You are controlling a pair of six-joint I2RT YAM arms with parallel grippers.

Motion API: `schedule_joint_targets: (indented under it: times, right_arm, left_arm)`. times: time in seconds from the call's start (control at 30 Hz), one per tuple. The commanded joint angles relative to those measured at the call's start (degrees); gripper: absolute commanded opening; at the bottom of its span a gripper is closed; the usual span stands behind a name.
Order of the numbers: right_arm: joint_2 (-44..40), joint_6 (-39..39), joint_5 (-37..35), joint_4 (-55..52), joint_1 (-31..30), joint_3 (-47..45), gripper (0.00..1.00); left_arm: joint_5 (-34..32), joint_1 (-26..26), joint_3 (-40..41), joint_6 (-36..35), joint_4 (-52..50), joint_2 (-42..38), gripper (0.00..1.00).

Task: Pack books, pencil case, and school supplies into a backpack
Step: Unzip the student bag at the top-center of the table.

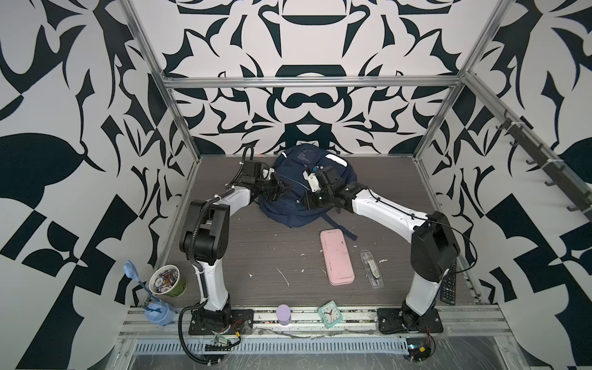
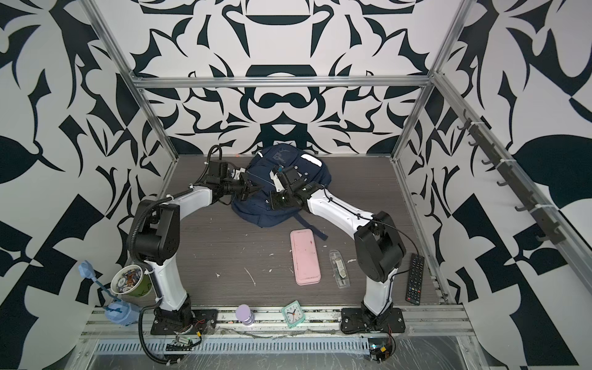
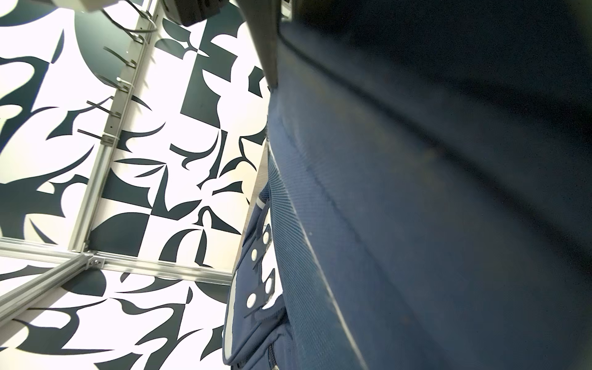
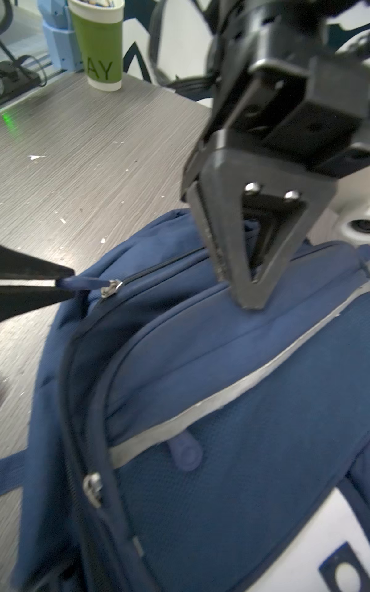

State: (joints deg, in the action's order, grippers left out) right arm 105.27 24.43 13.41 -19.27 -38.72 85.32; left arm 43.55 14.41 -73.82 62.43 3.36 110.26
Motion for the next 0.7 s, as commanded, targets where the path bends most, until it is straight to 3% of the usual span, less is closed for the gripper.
schedule_joint_targets:
  times: [0.0,0.33,0.53,0.67]
  right_arm:
    - [0.6,2.2,0.8,3.1,-0.8,4.9,0.00]
    - [-2.7,3.0,-0.8,2.6,0.2,-1.3,0.00]
    - [-7.2,3.2,-0.9,3.1,3.0,-7.7,0.00]
    - [-9.9,3.2,-0.9,3.1,4.6,-10.5,0.00]
  left_arm:
    - [-1.3,1.9,-2.6,-2.0,0.2,0.5,0.05]
    - [-2.7,4.1,-7.5,-8.9,-9.9,1.9,0.17]
    - [-5.5,4.1,-10.0,-16.3,-20.7,1.1,0.42]
    - [-8.0,3.7,-11.1,-20.1,-25.4,-0.3,0.47]
